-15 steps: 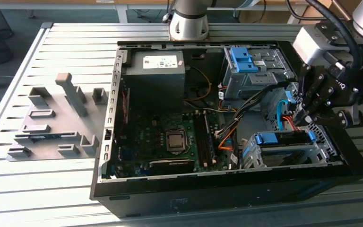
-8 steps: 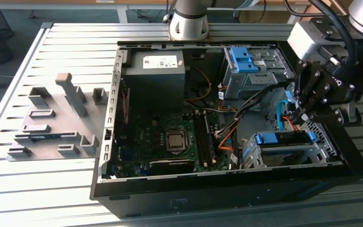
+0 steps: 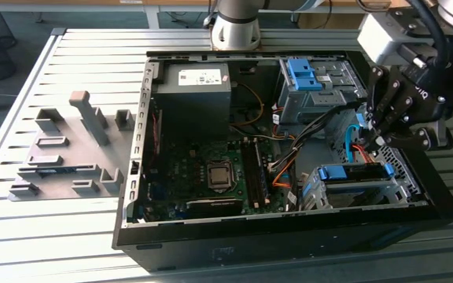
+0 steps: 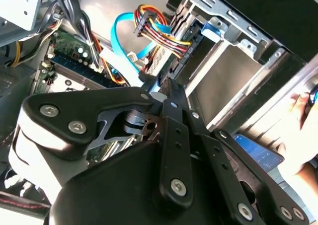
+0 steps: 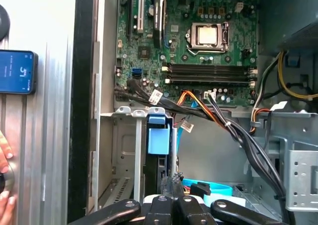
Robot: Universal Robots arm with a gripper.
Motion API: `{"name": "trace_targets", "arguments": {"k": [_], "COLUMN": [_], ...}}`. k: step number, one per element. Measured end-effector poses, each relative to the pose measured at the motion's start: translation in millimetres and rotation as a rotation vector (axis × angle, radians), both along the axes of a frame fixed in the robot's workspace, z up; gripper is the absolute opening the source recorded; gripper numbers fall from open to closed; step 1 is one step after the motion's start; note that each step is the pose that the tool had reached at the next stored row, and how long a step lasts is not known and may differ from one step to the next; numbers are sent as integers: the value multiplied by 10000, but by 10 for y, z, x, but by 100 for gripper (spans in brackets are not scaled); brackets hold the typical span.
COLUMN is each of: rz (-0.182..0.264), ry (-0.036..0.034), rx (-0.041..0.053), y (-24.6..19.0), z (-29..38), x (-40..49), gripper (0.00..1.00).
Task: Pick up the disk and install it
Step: 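Insert the second disk wire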
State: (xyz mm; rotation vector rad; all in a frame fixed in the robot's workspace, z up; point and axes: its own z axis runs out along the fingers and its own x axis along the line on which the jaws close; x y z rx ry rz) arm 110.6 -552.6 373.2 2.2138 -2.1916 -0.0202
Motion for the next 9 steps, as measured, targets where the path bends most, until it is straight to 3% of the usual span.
{"name": "trace_targets", "arguments": {"k": [6, 9], "rz": [1, 1], "ry": [0, 1], "rx": [-1, -2], "y": [11, 51], "z": [121, 156], "x": [-19, -21], "gripper": [11, 11]}}
